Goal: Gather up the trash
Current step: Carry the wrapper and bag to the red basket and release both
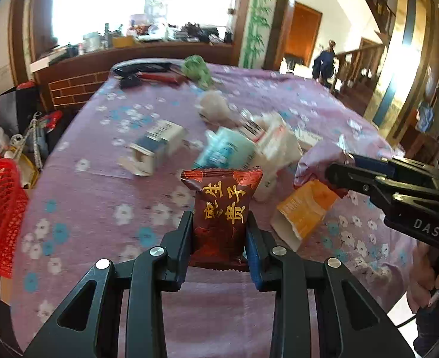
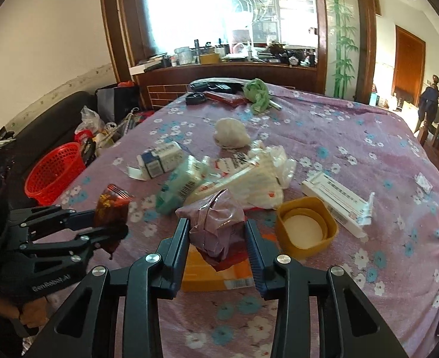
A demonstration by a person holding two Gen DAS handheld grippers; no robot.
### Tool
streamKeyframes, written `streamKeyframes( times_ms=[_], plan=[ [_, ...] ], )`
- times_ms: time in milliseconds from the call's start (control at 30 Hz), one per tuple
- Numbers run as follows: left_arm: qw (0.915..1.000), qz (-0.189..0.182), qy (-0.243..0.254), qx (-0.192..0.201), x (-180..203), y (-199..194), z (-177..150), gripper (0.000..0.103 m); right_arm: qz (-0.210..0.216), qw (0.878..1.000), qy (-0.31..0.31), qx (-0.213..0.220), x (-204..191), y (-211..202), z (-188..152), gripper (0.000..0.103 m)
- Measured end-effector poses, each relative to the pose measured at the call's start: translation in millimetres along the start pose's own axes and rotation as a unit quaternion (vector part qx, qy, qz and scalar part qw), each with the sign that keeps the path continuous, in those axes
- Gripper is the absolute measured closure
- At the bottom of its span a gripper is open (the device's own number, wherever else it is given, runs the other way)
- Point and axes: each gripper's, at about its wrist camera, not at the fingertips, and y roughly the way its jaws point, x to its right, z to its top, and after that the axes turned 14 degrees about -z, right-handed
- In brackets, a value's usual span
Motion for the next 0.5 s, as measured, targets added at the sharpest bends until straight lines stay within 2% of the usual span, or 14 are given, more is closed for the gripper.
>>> streamKeyframes(
  times_ms=[133, 267, 500],
  plan=[
    [0.9992, 0.017, -0.018, 0.030, -25.4, -33.0, 2.8, 0.072, 0.025, 1.000, -0.009, -0.003, -21.9, -1.6, 12.3, 0.063],
    [0.9958, 0.053, -0.045, 0.060, -64.2, -70.1, 3.1, 0.072, 0.060, 0.998, -0.028, -0.005, -56.6, -2.9, 28.8, 0.063],
    [0.9812, 0.132, -0.107, 0.091, -153.6, -130.1, -9.1, 0.072, 0.126, 0.990, -0.069, -0.009, -141.9, 7.2, 61.1, 0.062]
  ],
)
